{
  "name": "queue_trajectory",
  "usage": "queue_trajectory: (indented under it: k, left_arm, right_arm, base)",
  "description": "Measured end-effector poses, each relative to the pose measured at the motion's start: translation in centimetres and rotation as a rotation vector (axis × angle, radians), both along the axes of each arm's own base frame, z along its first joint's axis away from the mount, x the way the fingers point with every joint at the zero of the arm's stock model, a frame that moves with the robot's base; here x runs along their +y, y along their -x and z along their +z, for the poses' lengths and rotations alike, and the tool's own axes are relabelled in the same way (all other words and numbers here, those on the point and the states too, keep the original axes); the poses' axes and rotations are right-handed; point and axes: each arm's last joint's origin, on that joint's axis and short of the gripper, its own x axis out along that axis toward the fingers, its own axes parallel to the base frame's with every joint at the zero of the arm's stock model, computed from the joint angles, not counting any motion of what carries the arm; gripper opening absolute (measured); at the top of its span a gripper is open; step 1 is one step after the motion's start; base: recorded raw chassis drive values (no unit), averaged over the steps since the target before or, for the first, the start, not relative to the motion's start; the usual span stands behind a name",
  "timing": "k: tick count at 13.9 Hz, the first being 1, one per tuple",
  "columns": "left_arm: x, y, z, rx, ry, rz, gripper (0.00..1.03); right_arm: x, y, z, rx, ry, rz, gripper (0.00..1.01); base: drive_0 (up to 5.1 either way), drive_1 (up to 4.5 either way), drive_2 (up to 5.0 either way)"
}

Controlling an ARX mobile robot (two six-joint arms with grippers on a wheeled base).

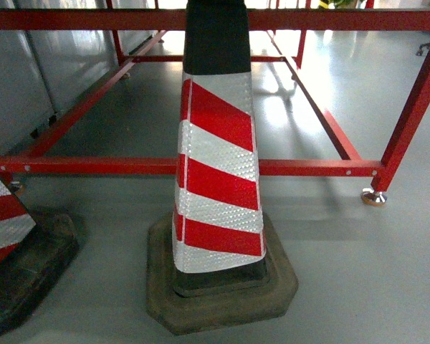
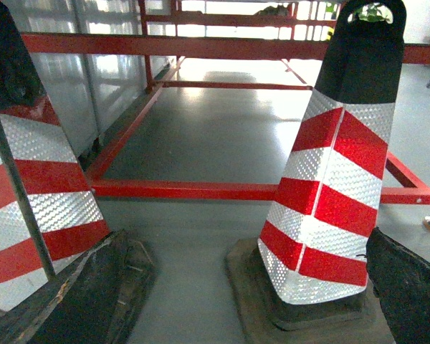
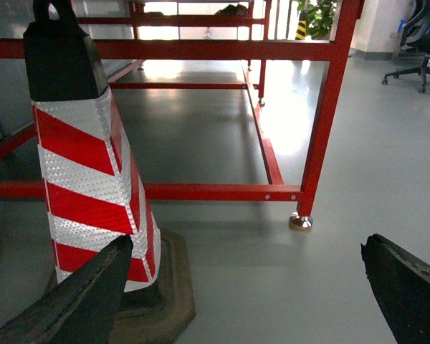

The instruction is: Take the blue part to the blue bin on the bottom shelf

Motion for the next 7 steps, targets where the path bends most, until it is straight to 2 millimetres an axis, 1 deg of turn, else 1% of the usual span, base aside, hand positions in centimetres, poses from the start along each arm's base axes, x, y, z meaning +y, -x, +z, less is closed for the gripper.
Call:
queue_trajectory:
  k: [7]
  left_arm:
    - [0.00,0.00,0.00,0.001,0.000,0.000,0.98]
  right_arm:
    - [0.00,0.00,-0.02,0.002,0.000,0.000,0.98]
  base:
    - [0.0,0.00,0.0]
